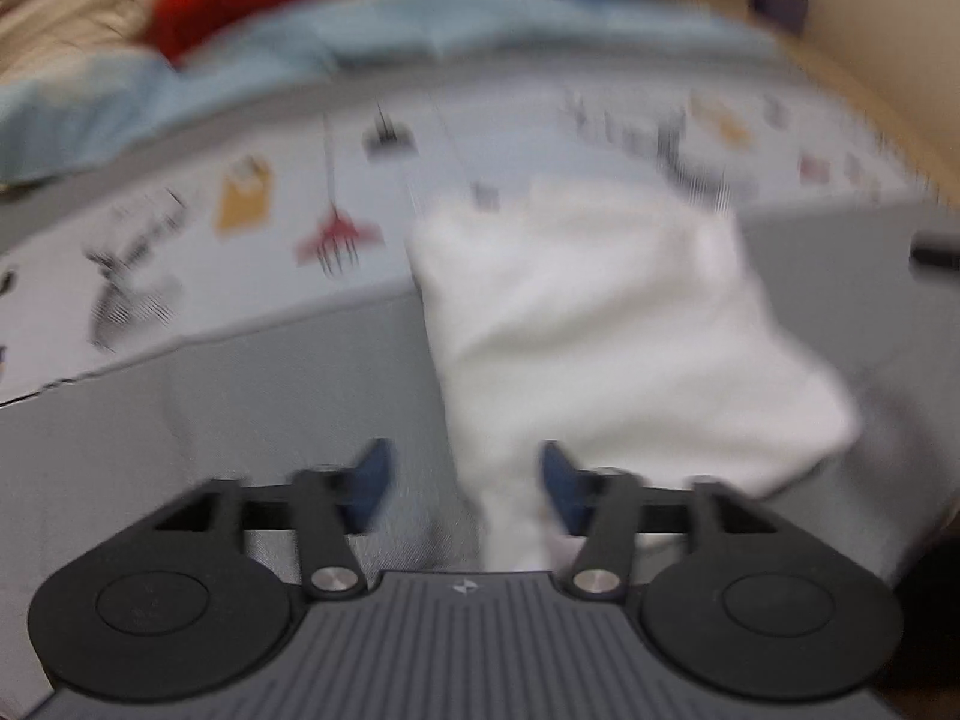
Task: Fold small clothes
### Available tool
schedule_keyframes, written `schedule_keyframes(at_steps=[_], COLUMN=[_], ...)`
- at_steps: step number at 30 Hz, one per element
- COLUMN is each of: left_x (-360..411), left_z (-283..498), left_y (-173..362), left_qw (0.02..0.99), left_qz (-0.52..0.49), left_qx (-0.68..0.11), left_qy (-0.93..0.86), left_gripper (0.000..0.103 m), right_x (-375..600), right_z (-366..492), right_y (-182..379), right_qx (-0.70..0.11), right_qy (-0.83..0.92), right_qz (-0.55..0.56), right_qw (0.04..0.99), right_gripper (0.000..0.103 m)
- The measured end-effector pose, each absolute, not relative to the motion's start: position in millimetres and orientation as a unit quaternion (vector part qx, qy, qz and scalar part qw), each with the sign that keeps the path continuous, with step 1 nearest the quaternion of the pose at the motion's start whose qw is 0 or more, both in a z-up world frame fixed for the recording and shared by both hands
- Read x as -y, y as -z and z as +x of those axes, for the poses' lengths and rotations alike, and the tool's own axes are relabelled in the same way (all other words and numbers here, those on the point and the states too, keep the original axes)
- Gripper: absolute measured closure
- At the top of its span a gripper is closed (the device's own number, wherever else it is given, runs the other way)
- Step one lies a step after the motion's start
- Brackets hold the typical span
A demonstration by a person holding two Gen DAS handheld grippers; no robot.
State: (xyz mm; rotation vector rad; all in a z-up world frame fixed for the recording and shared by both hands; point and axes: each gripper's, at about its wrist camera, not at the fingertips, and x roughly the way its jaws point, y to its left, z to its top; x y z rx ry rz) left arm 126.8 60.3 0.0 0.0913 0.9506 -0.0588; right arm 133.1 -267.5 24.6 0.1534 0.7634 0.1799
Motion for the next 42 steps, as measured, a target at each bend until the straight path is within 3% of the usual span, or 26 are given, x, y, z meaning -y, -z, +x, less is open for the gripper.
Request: schedule_keyframes(at_steps=[2,8,14,42], left_x=[-54,-23,-4,-10], left_z=[100,26,-17,10], left_y=[-20,-41,-23,-7], left_qw=[0.908,0.929,0.918,0.915], left_qz=[0.025,0.0,-0.004,-0.015], left_qx=[-0.419,-0.371,-0.397,-0.403], left_qy=[0.019,0.004,0.004,0.004], left_gripper=[0.022,0.022,0.019,0.019], right_x=[261,248,229,189], right_z=[106,46,13,20], right_y=[-37,-58,-47,-21], right_qx=[-0.344,-0.311,-0.329,-0.381], right_qy=[-0.096,-0.103,-0.098,-0.137], right_qz=[0.057,0.082,0.072,0.026], right_qw=[0.932,0.941,0.937,0.914], right_gripper=[0.04,0.027,0.026,0.026])
